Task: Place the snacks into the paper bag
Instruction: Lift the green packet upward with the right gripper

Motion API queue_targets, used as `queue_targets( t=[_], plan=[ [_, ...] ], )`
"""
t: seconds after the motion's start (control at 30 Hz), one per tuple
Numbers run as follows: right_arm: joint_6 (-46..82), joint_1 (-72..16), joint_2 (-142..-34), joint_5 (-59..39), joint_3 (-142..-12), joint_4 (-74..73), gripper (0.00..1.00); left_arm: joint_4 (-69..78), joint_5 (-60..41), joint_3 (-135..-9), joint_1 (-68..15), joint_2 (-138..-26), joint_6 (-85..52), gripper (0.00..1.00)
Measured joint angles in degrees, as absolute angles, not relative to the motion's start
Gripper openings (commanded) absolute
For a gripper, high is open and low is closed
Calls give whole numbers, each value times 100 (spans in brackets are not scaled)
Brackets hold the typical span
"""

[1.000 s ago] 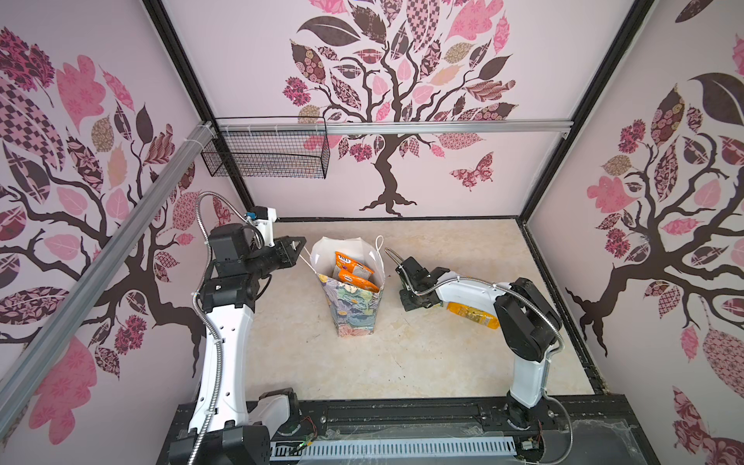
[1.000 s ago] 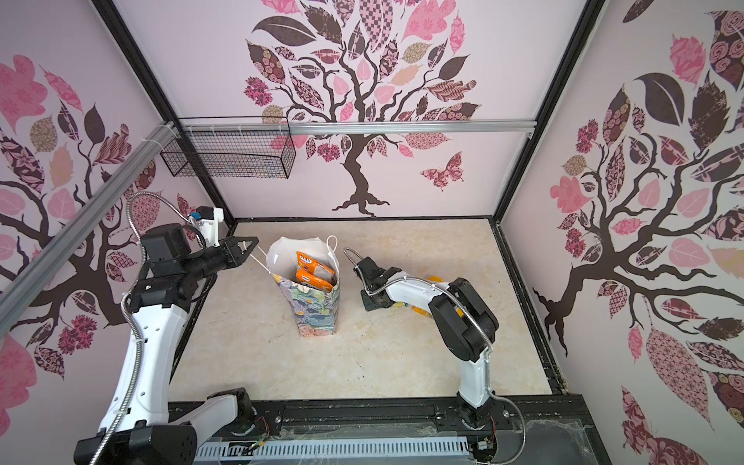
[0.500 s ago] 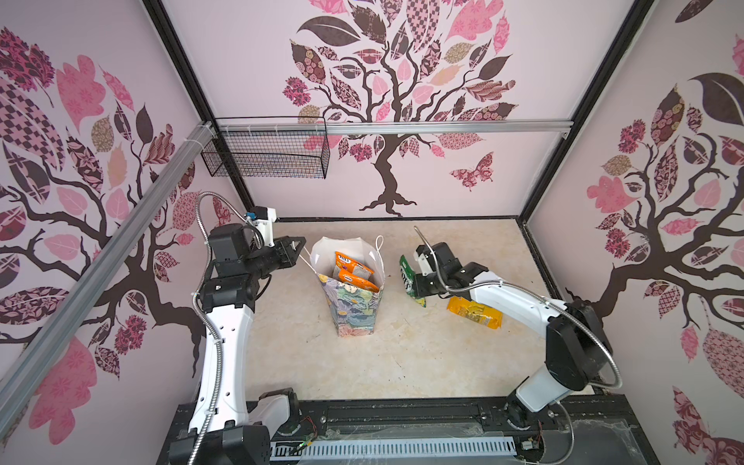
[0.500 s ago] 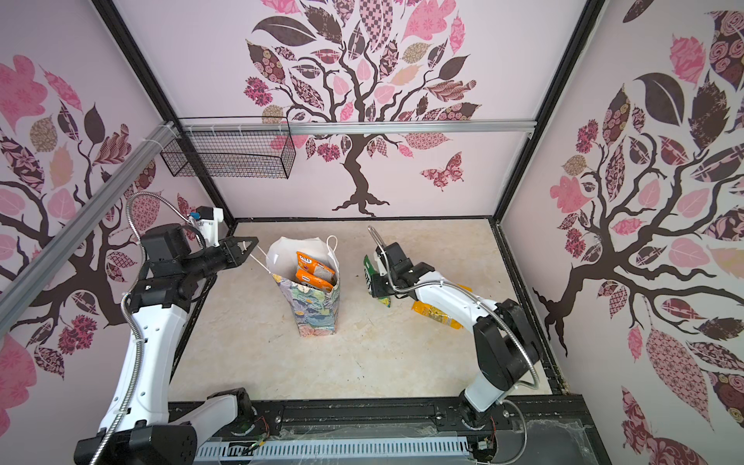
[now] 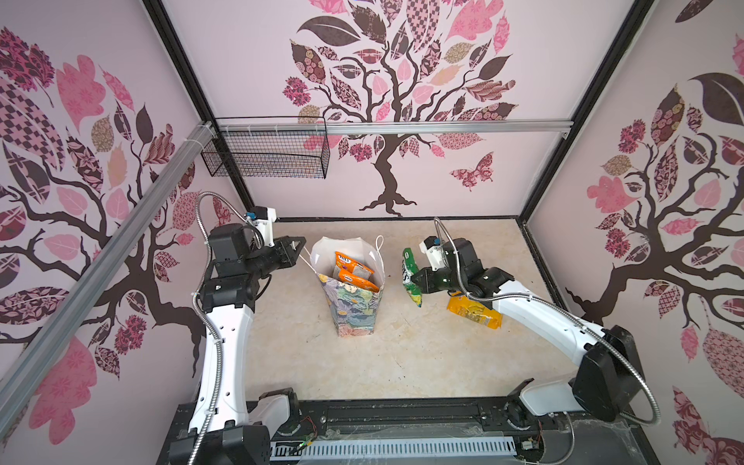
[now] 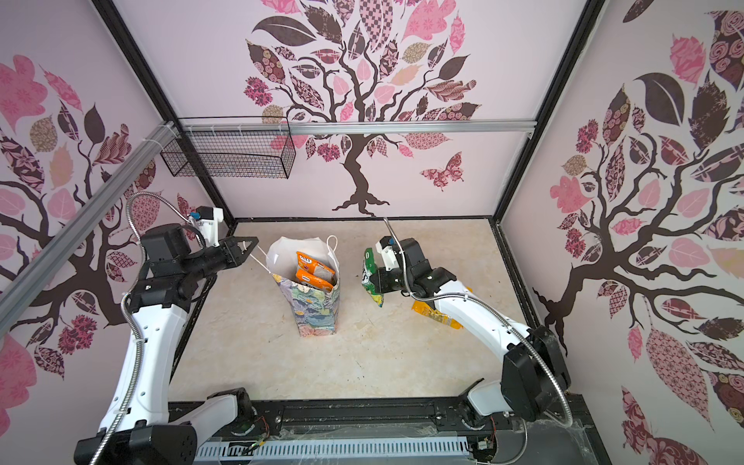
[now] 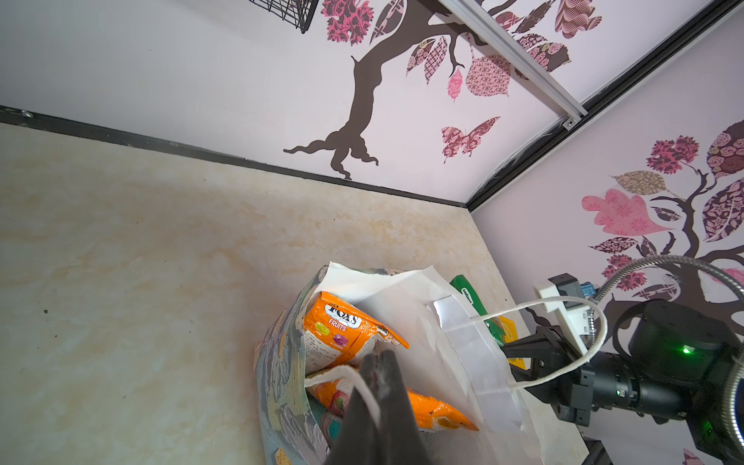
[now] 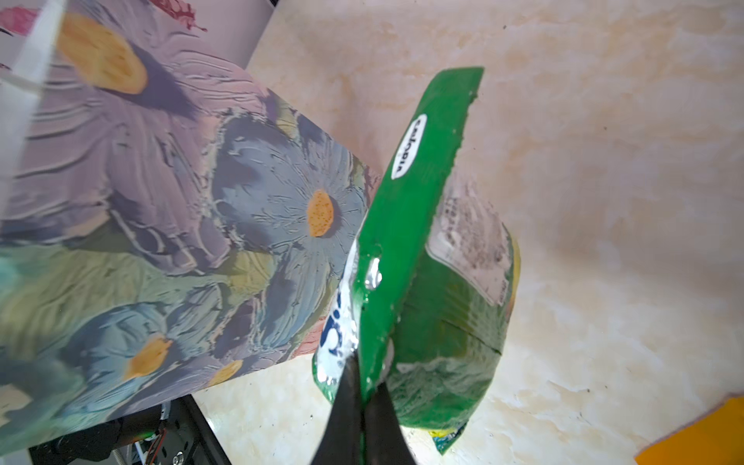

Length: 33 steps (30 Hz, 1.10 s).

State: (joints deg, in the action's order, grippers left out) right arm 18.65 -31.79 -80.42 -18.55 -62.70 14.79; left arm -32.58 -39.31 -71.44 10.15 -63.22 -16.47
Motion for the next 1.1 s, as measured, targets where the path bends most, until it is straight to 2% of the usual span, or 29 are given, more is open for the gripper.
queue_targets(
  t=[0.57, 1.1],
  plan=[
    [1754, -3179, -7354, -2709, -6298, 1096, 0, -3253, -3935, -7144, 1015, -6322, -1651, 0],
    [1586, -3400, -7172, -3223, -7432, 1028, 0, -3186, -4021, -7113, 1026, -6322, -1671, 0]
  ],
)
